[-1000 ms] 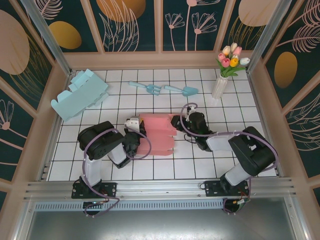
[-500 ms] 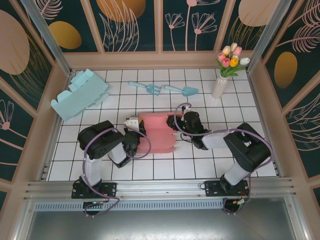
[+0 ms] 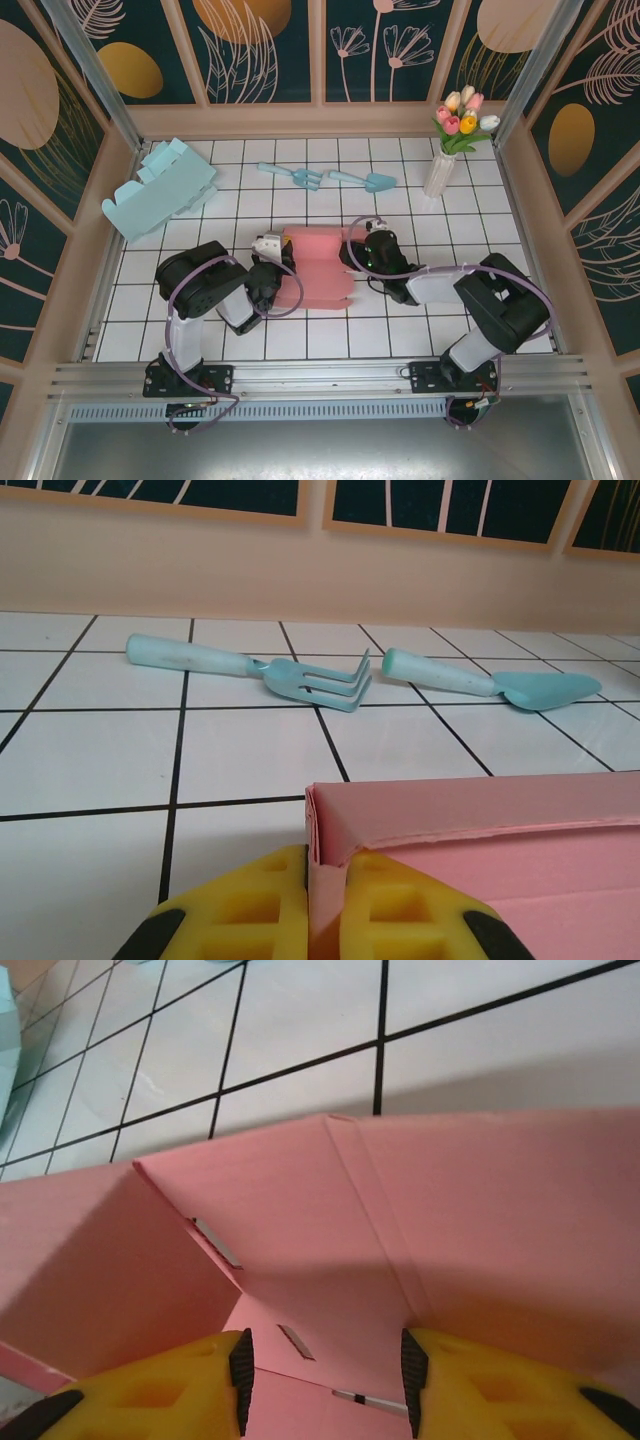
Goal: Fold the paper box
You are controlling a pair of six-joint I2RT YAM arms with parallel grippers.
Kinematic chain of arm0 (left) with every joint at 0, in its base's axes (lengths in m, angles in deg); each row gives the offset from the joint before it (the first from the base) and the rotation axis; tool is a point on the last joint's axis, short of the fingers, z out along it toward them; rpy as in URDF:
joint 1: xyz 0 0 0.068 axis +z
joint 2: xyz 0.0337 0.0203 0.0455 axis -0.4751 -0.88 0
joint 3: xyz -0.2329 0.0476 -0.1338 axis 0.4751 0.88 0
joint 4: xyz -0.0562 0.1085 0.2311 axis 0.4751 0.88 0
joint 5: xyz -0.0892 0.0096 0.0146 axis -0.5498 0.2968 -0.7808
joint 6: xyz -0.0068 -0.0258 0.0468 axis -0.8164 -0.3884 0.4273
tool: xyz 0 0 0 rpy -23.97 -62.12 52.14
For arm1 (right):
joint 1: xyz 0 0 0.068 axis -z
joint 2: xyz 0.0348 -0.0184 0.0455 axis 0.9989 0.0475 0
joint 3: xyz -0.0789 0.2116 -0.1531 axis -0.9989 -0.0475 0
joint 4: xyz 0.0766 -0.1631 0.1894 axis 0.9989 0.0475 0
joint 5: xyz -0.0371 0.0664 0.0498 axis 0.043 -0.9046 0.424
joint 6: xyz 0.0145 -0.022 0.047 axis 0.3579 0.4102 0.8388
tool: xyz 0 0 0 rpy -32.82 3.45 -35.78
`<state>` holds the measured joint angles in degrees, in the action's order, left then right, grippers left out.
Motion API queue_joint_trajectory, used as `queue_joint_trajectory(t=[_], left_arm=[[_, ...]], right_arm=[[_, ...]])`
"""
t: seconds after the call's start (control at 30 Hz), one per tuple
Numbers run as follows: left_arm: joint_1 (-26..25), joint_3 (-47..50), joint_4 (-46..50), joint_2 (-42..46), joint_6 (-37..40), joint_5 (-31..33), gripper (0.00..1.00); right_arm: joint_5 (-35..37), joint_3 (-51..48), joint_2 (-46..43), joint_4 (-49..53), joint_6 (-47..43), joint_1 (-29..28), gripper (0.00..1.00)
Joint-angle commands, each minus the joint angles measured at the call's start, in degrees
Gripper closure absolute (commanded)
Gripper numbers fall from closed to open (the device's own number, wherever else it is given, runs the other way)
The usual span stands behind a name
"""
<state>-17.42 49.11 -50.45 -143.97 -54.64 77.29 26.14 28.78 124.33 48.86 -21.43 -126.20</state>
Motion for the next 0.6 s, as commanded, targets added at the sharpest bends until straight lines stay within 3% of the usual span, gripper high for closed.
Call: queue_joint_trajectory(t=[0.0, 0.57], left_arm=[[-0.99, 0.85, -12.91, -0.26, -1.22, -2.45, 1.00], [-1.04, 0.32, -12.99, 1.90, -0.25, 1.75, 1.00]], right_arm=[[4.30, -2.78, -1.36, 2.87, 0.30, 0.15, 0.52], [5.25, -3.58, -4.75, 4.41, 1.89, 0.55, 0.48]])
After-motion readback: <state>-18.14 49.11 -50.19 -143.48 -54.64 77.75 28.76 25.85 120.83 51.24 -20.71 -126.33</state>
